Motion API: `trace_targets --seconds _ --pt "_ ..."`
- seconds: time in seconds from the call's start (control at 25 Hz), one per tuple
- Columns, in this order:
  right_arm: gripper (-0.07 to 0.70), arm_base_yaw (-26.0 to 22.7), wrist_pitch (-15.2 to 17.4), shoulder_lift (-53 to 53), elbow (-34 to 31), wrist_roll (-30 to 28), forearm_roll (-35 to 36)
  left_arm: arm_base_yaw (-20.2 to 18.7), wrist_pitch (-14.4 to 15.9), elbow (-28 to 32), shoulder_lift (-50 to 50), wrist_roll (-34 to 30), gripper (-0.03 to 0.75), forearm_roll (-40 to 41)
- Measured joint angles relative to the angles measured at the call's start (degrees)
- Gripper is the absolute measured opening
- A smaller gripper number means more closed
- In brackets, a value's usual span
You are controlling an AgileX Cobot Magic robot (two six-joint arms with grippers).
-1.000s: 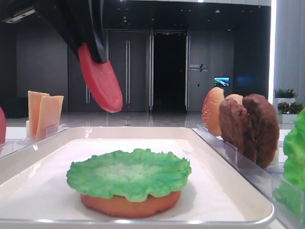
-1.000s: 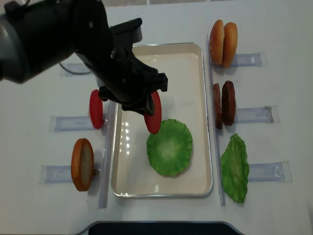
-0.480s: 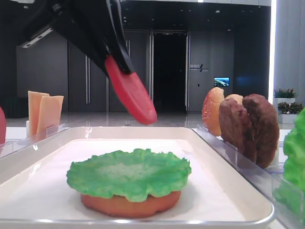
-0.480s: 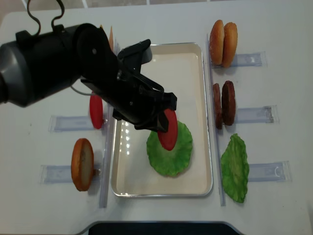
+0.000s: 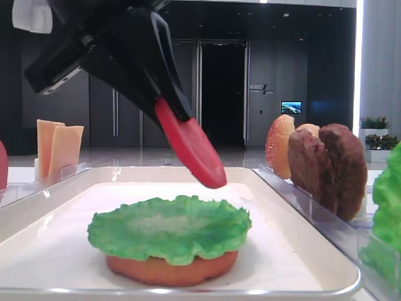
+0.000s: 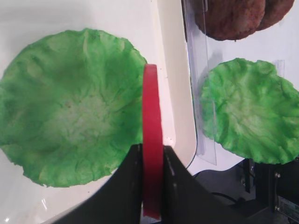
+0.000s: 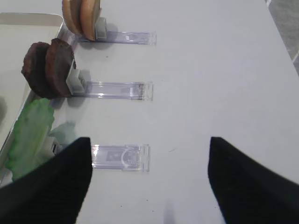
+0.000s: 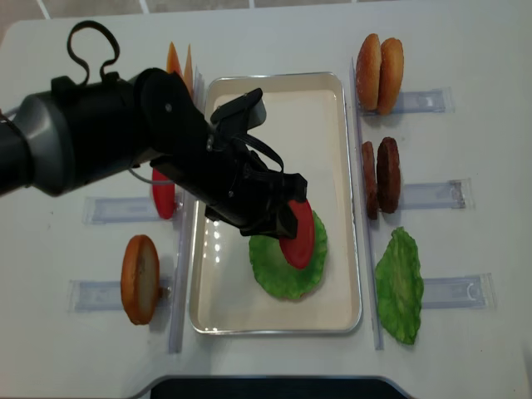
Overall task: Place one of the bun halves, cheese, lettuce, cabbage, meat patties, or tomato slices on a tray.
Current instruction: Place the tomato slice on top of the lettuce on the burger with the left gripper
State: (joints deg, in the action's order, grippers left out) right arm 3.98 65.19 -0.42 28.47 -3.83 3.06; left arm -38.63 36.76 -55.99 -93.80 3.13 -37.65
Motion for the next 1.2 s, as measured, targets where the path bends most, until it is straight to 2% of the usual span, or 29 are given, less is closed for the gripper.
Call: trace_targets --seconds 0.44,1.2 --pt "0.523 0.0 0.0 0.0 0.0 0.0 0.0 0.0 -1.48 0.17 -3.63 -3.52 0.057 -4.35" --pt "0.523 0.0 0.0 0.0 0.0 0.0 0.0 0.0 -1.73 0.17 -5.75 -3.99 0.057 -4.98"
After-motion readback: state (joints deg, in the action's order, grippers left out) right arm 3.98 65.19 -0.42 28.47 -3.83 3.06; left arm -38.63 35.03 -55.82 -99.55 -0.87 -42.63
